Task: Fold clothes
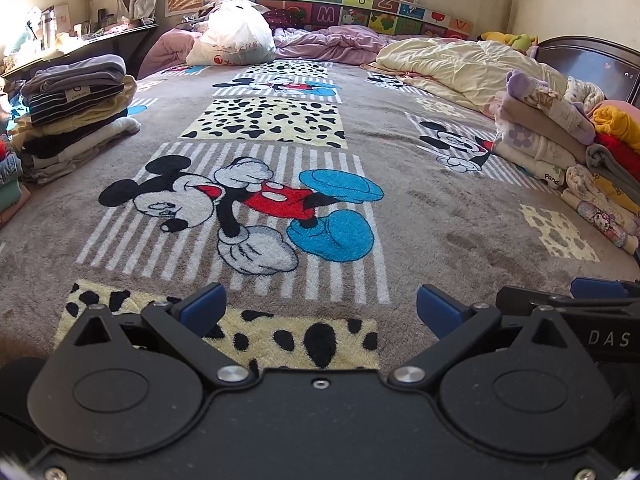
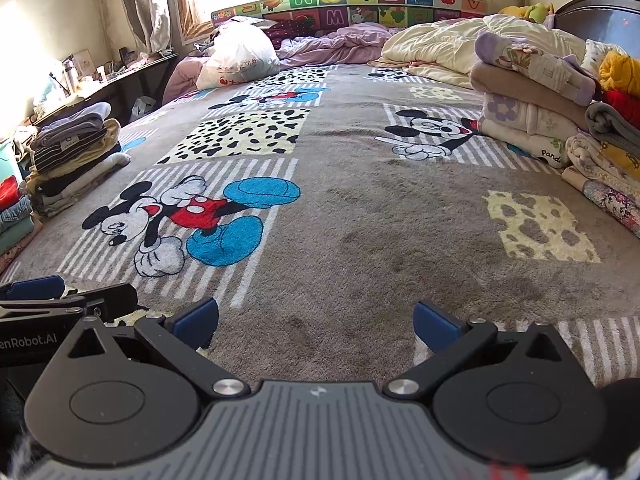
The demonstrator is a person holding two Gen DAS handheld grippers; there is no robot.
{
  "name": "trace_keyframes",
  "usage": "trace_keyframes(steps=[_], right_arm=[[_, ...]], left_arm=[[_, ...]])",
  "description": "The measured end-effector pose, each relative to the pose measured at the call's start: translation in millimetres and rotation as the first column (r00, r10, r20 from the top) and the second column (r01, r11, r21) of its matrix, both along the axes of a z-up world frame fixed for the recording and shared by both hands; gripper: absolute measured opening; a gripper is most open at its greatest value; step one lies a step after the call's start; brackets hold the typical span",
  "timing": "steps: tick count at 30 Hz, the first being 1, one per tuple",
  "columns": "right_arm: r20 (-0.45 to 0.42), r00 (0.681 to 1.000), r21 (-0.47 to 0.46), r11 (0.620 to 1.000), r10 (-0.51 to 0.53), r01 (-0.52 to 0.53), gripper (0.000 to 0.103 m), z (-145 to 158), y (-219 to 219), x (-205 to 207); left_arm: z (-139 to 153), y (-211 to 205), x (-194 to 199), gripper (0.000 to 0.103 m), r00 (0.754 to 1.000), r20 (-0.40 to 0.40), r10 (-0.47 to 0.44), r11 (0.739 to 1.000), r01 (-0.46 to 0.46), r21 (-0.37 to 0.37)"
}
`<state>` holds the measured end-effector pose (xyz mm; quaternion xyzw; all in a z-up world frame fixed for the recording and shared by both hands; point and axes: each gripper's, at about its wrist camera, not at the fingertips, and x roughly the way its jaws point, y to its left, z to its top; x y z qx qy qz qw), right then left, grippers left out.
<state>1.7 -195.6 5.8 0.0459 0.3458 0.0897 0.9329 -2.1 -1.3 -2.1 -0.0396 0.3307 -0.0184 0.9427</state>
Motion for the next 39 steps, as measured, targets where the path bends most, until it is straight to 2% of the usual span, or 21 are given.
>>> trace_keyframes(steps=[39], right_arm=[[0.000,1.000,0.000,1.000,0.010,-0.010,0.103,-0.4,-2.2,-0.4]], left_arm=[[-1.8,0.0,1.5,0.103,1.000,-0.002,0.001,1.000,-0.001,-0.002]])
